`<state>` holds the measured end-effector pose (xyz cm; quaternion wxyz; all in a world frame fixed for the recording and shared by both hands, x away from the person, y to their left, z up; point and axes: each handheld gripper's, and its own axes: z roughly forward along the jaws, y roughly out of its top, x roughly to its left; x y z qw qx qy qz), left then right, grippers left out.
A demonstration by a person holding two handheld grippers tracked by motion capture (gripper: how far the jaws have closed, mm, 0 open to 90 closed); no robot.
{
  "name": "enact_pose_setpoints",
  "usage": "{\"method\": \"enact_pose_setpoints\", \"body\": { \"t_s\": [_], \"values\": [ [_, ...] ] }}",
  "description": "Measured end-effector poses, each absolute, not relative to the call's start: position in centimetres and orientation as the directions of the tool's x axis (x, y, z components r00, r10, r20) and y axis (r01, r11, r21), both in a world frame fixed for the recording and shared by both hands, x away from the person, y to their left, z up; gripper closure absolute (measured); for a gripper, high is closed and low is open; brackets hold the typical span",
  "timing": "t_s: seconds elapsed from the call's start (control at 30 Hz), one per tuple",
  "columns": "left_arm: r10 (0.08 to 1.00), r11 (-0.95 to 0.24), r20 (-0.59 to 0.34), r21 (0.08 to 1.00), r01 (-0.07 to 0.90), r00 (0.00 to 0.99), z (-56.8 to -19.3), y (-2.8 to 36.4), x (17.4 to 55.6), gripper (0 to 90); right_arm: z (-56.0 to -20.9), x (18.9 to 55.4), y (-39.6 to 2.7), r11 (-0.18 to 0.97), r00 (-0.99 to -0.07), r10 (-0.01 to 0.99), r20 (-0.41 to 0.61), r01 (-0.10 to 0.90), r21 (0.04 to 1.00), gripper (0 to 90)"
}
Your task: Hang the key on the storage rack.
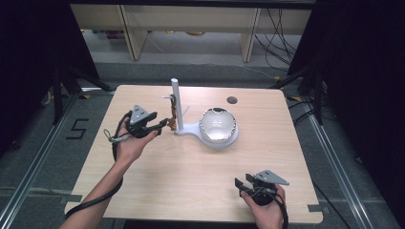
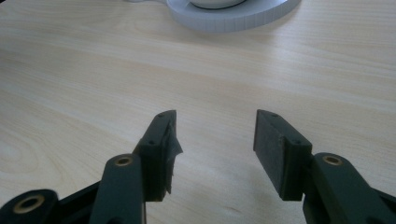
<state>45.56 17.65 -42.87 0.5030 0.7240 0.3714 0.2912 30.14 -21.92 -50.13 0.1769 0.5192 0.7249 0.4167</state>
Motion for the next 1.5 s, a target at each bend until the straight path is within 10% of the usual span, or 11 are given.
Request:
{"method": "enact_pose_setpoints", "body": {
  "t_s": [1.5],
  "values": [
    [0.897,-0.181,0.052,0.949,0.258,0.438,-52.4,24.3,33.0,36.5,-50.6,30.3,-22.0,0.125,-0.399,0.903,0.159,0.599,0.791,47.7]
  ]
}}
